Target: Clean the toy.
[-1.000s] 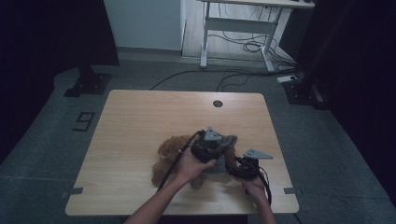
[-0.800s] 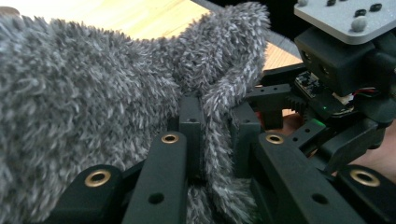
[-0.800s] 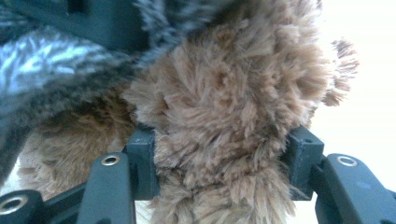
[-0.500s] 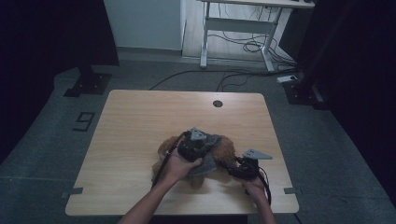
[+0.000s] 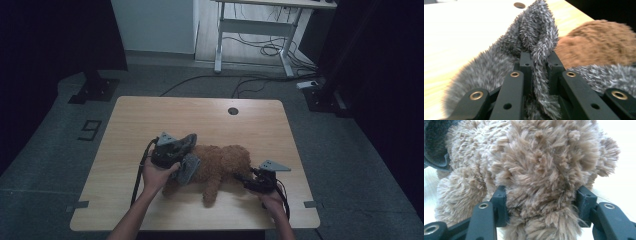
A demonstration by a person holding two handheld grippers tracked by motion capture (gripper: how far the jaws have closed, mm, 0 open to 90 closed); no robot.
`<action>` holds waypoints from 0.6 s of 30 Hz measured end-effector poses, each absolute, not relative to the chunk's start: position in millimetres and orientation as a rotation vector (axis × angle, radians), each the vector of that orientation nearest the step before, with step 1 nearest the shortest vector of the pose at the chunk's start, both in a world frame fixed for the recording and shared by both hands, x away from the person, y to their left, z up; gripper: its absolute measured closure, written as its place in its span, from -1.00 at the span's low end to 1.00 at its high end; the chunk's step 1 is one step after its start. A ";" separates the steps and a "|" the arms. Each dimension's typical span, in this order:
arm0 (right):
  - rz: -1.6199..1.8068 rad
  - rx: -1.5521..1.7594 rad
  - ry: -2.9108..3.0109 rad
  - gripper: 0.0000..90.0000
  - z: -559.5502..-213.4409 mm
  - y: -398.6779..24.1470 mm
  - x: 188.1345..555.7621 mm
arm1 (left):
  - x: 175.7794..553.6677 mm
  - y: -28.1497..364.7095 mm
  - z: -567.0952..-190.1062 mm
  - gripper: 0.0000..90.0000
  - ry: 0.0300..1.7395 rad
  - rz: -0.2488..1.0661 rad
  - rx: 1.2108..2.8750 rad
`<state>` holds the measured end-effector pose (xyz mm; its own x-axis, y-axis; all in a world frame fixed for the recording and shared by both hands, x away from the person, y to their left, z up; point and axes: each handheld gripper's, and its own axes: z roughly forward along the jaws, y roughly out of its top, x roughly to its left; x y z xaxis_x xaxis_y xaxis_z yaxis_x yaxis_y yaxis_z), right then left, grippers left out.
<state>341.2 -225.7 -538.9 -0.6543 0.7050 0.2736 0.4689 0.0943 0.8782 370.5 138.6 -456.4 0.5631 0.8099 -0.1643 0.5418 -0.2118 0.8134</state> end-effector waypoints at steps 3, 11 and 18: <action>1.589 1.182 2.151 -0.04 -539.4 -226.3 341.3 | 373.3 151.6 -465.3 0.75 1.160 0.361 1.888; 1.586 1.189 2.151 -0.03 -540.1 -226.3 341.2 | 371.6 162.5 -493.7 0.75 1.214 0.294 1.881; 1.581 1.187 2.157 -0.03 -540.0 -226.0 340.9 | 366.3 176.1 -494.2 0.74 1.240 0.304 1.913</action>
<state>340.9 -226.0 -540.0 -0.6516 0.7067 0.2758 0.4757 0.0975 0.8742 366.3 176.1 -494.2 0.4866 0.8459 -0.2186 0.6485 -0.1821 0.7391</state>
